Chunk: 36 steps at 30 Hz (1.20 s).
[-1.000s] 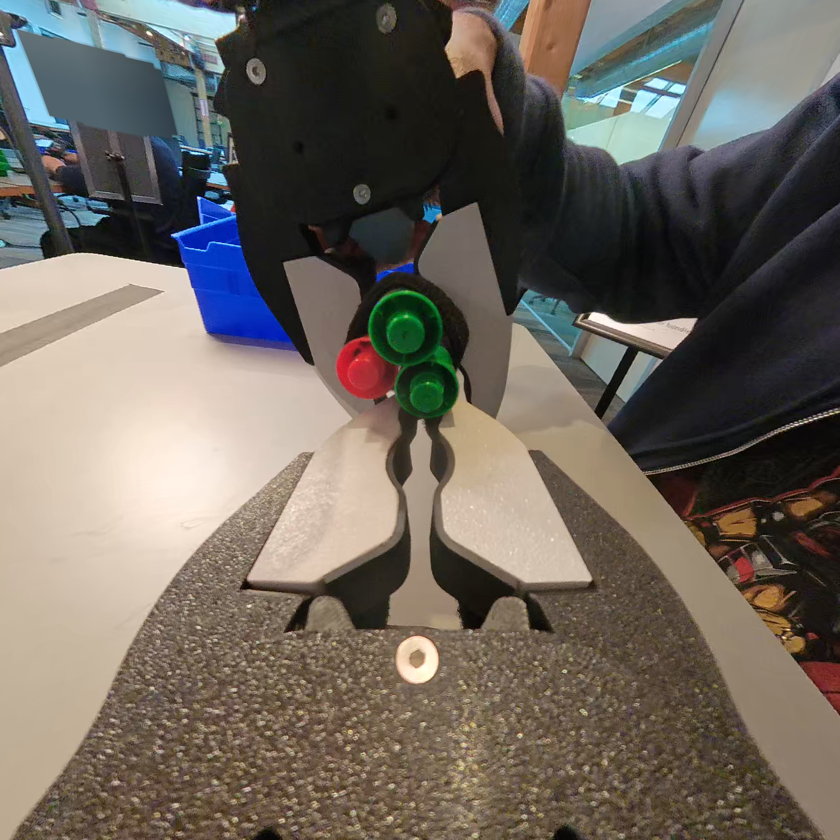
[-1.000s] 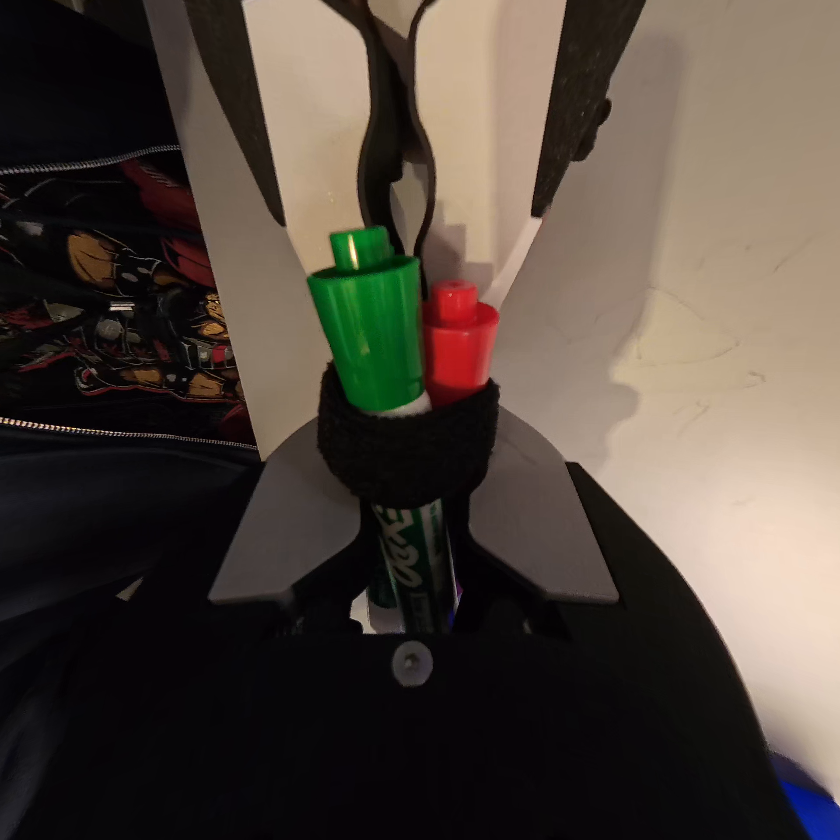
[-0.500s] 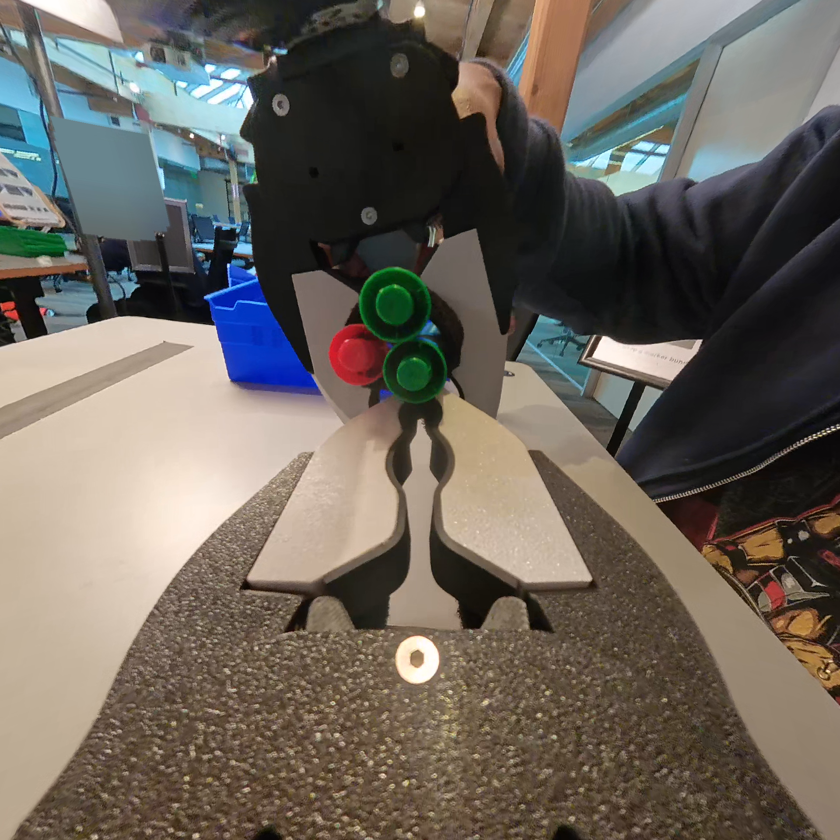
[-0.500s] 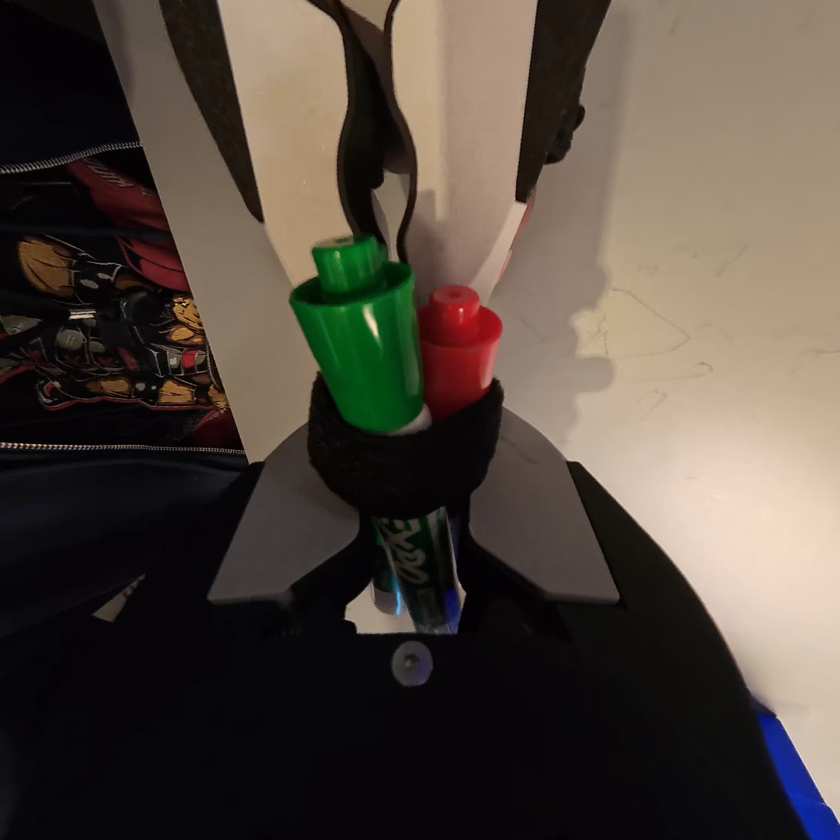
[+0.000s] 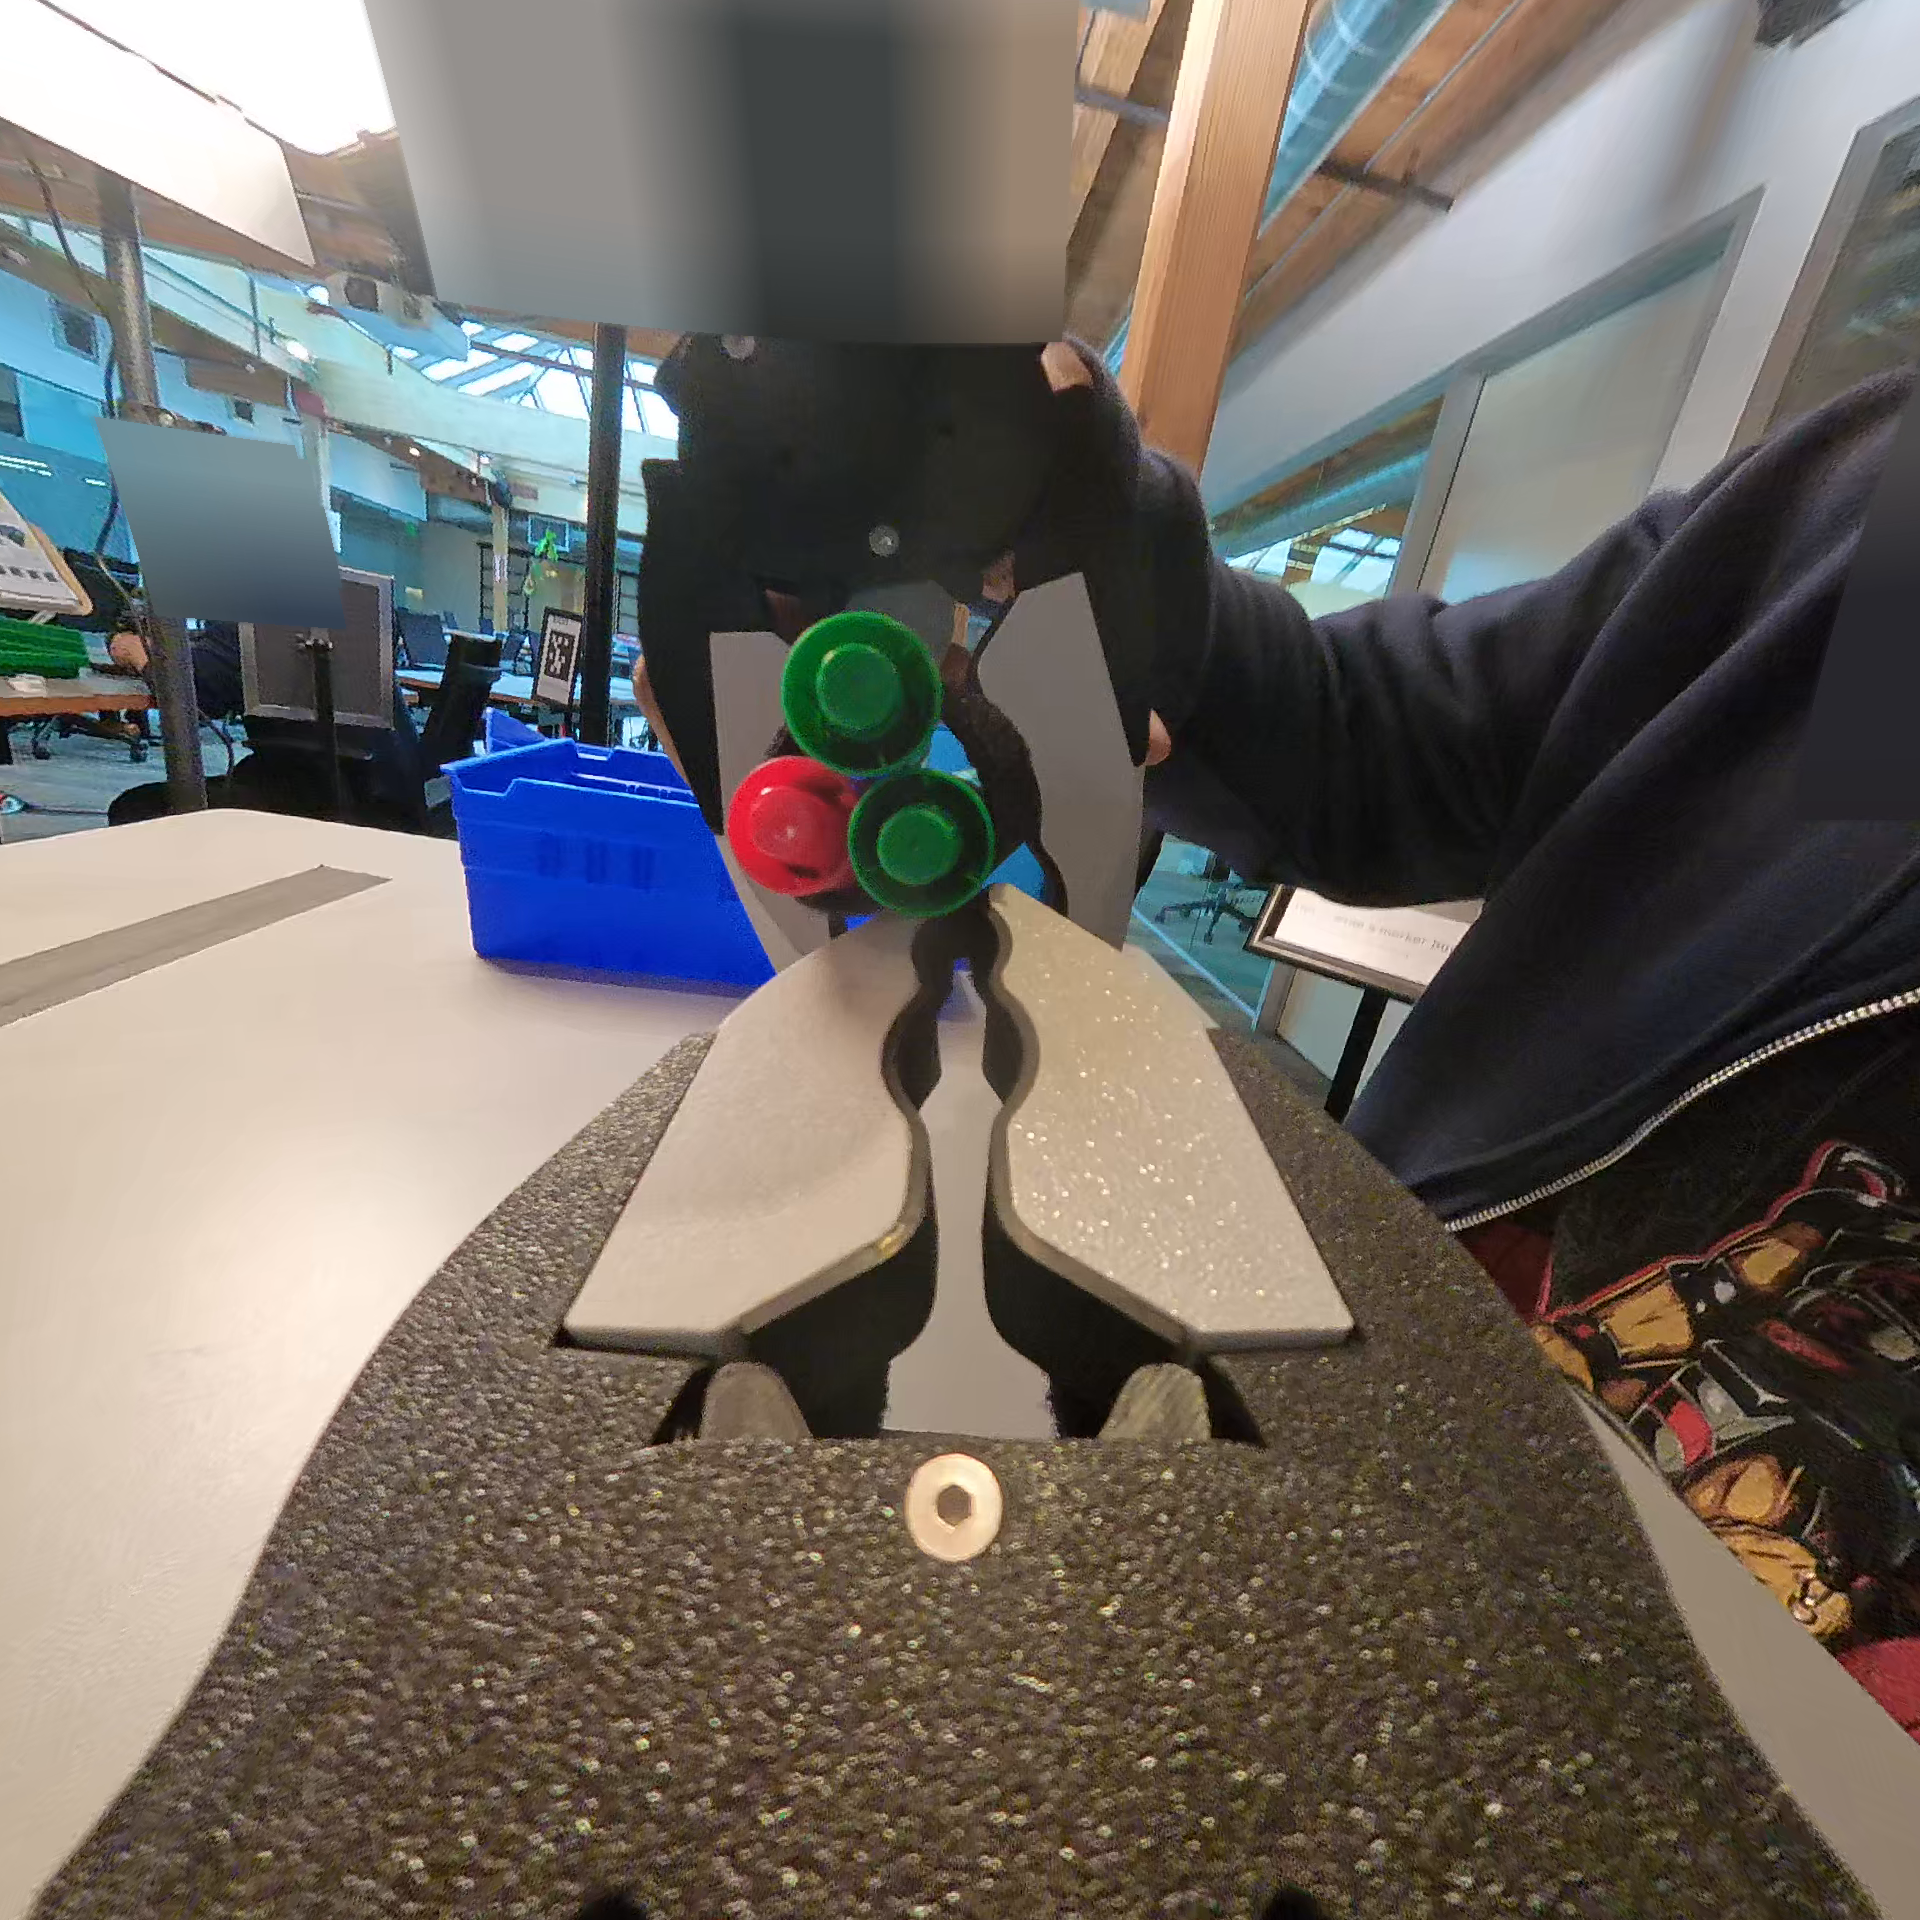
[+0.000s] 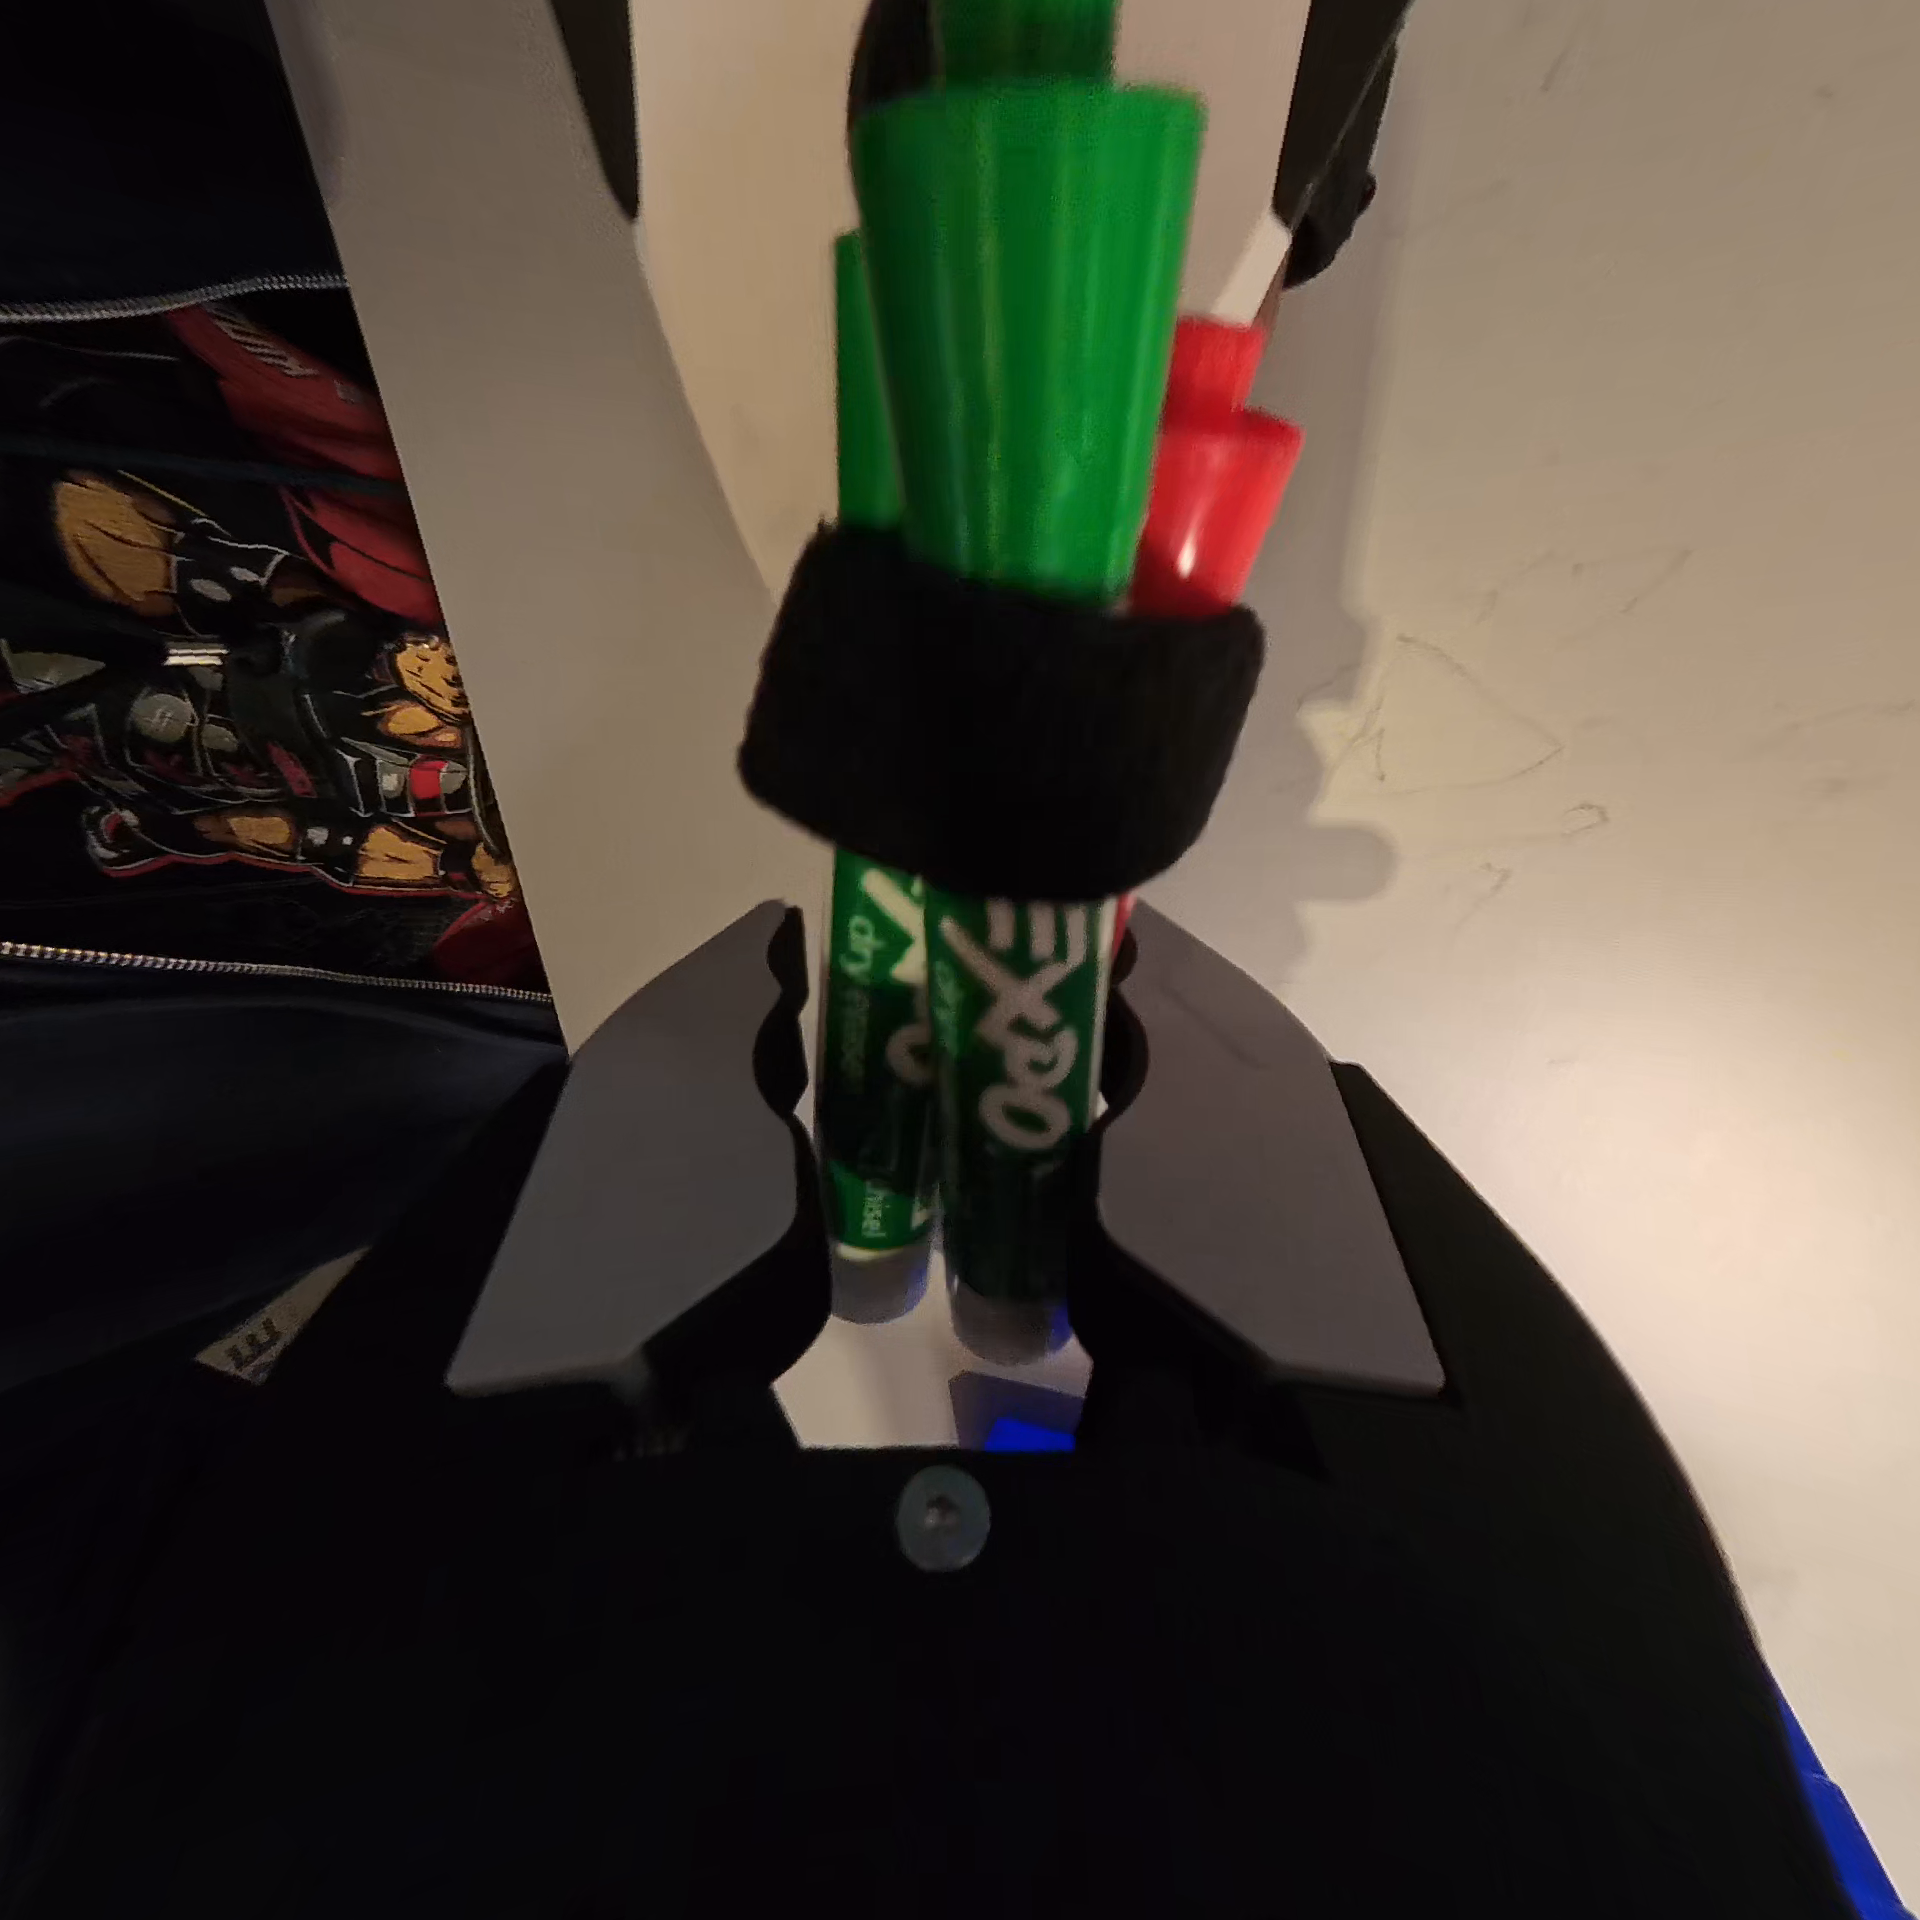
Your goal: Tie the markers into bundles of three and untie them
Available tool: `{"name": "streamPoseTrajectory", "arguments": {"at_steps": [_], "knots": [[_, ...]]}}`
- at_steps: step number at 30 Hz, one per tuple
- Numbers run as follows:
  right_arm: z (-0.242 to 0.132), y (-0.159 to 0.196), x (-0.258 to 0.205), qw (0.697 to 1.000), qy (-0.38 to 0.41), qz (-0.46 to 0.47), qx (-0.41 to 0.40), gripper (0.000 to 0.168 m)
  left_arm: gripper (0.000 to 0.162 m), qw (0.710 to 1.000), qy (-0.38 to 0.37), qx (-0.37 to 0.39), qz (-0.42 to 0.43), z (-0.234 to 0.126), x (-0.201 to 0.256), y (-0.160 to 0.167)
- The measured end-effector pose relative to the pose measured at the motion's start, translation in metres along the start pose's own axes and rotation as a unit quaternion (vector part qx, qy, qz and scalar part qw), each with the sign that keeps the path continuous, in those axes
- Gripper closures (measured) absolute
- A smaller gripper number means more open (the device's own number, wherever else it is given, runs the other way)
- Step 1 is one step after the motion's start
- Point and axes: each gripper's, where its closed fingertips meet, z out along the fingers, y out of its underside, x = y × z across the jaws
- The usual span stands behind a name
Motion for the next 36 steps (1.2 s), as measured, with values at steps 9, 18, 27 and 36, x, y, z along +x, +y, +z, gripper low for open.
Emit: {"name": "streamPoseTrajectory", "arguments": {"at_steps": [9, 18, 27, 36], "knots": [[-0.018, 0.001, 0.001, 0.997, 0.01, -0.011, 0.073, 0.1, 0.159, 0.999, 0.009, 0.046, -0.009, -0.007, 0.0, -0.011], [-0.049, -0.004, 0.019, 0.922, 0.098, 0.018, 0.373, 0.081, 0.159, 0.996, -0.022, 0.09, -0.004, -0.019, -0.009, -0.026], [-0.069, 0.002, 0.029, 0.752, 0.1, 0.06, 0.649, 0.104, 0.159, 0.995, -0.067, 0.072, 0.021, -0.021, -0.021, -0.018], [-0.066, 0.006, 0.026, 0.722, 0.027, 0.066, 0.689, 0.123, 0.159, 0.996, -0.065, 0.031, 0.046, -0.011, -0.019, -0.005]]}}
